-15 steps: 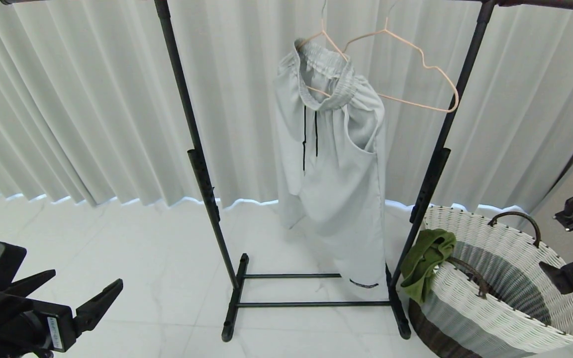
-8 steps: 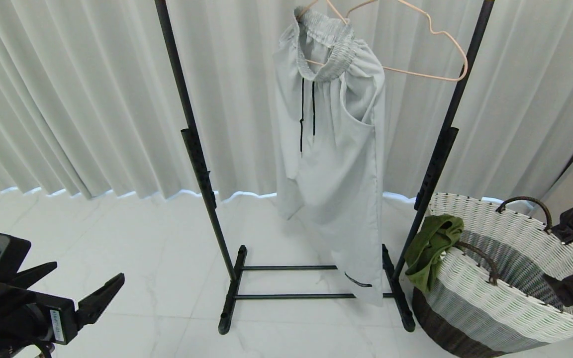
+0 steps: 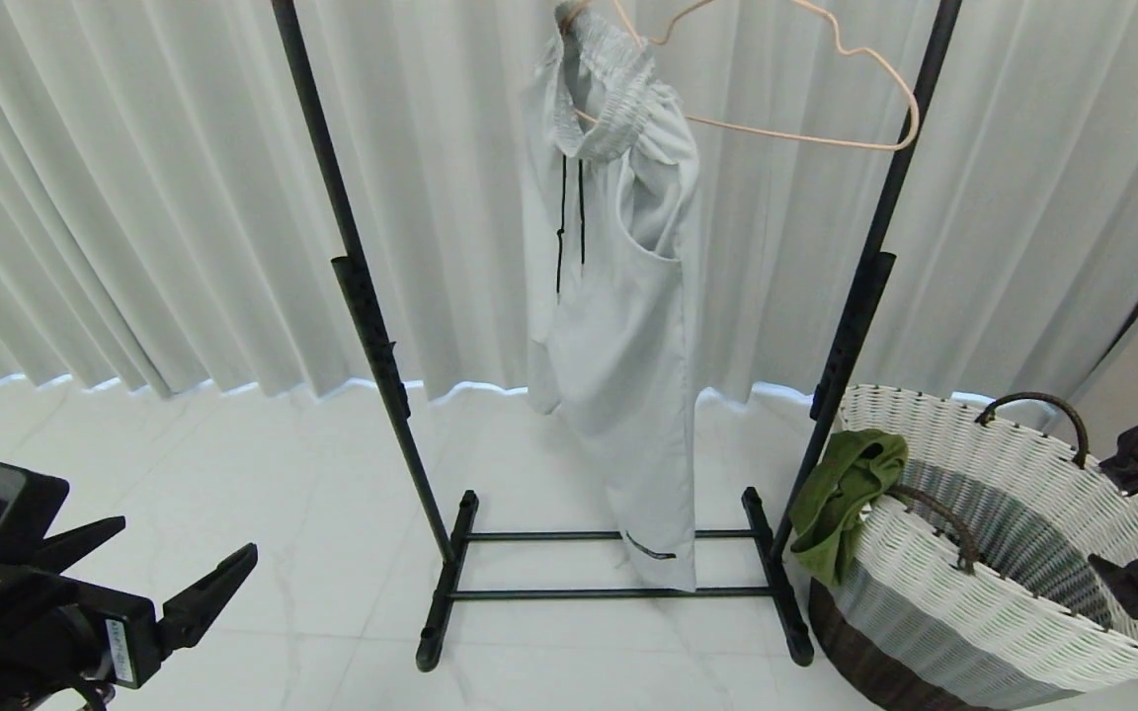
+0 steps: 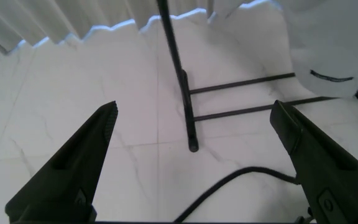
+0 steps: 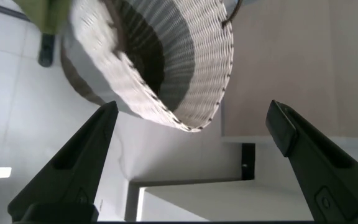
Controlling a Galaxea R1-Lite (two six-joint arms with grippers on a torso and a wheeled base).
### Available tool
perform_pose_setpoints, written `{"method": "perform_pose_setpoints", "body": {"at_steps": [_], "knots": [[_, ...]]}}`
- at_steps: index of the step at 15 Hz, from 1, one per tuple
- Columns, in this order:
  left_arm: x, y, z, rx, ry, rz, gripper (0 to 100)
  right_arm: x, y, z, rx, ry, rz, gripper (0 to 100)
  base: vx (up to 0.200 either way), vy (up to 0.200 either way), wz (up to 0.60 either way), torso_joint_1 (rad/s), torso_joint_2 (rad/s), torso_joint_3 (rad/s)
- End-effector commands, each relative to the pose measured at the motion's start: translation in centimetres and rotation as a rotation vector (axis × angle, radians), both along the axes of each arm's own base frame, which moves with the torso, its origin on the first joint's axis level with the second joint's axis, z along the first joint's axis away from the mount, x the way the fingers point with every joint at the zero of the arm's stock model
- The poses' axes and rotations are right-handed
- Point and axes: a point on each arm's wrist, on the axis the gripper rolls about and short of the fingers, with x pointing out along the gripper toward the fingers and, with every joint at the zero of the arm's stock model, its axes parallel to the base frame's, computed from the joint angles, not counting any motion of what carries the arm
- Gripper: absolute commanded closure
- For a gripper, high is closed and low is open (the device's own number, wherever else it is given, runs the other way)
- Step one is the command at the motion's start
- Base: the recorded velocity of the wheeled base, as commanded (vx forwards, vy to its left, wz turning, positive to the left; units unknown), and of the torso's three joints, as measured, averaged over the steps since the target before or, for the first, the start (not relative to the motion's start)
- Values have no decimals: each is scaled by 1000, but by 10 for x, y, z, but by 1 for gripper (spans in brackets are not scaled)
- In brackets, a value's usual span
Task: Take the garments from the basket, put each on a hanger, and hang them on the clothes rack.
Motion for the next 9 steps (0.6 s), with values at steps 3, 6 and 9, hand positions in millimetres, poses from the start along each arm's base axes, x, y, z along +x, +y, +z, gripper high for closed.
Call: {"method": "perform_pose_setpoints", "body": {"at_steps": [3,6,9], "knots": [[0,0,-1,0,5,-3,0,1,1,0,2,0,4,0,0,-67,0,1,-2,2],[0,0,-1,0,6,-3,0,1,1,0,9,-1,10,0,0,0,0,0,0,0],[0,-1,-1,1,3,-6,0,3,2,-2,9,8,14,0,133,0,0,2,3,5]]}}
